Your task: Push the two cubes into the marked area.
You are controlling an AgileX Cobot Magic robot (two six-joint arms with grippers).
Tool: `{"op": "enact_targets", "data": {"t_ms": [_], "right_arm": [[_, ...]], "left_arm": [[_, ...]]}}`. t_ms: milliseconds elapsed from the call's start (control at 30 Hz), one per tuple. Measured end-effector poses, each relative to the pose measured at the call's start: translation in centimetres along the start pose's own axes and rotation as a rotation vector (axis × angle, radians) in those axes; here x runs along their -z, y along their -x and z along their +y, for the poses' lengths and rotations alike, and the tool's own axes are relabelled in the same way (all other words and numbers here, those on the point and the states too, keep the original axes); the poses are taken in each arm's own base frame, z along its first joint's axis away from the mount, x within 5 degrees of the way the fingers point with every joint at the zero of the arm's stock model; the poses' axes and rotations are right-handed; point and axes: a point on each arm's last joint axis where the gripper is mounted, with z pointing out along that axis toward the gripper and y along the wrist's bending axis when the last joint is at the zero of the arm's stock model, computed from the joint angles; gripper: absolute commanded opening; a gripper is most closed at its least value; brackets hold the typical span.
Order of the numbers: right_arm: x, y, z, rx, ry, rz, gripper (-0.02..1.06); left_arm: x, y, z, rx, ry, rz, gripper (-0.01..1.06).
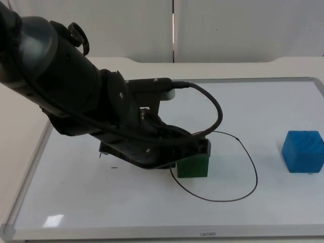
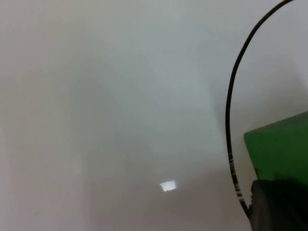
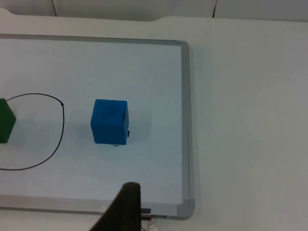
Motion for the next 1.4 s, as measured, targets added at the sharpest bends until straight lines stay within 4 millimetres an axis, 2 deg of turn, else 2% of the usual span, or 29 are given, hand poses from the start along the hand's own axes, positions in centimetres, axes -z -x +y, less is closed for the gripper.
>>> {"op": "enact_targets", "data": {"t_ms": [633, 967, 1100, 1133, 1233, 1267, 1300, 1400], "right_arm": [[0.0, 0.0, 0.0, 0.000, 0.000, 0.000, 1.05], [0.0, 0.0, 0.0, 0.000, 0.000, 0.000, 1.05], [0.0, 0.0, 0.0, 0.000, 0.000, 0.000, 1.05], [0.0, 0.0, 0.0, 0.000, 0.000, 0.000, 1.05], [0.0, 0.0, 0.0, 0.000, 0.000, 0.000, 1.05], [0.0, 0.0, 0.0, 0.000, 0.000, 0.000, 1.05], [0.0, 0.0, 0.0, 0.000, 0.000, 0.000, 1.05], [0.0, 0.0, 0.0, 0.000, 0.000, 0.000, 1.05]], "left_arm": [[0.0, 0.1, 0.1, -0.022, 0.002, -0.005, 0.00], [0.4, 1.4, 3.2, -0.047, 0.039, 0.004, 0.00], [3.0, 2.6, 5.7, -0.029, 0.069, -0.049, 0.00], [3.0, 2.6, 5.7, -0.029, 0.069, -0.049, 0.00], [5.8, 3.3, 7.6, 0.000, 0.094, -0.110, 0.00], [7.5, 3.5, 8.5, 0.010, 0.105, -0.145, 0.00], [7.5, 3.5, 8.5, 0.010, 0.105, -0.145, 0.00], [11.0, 3.7, 9.5, 0.015, 0.117, -0.221, 0.00]]}}
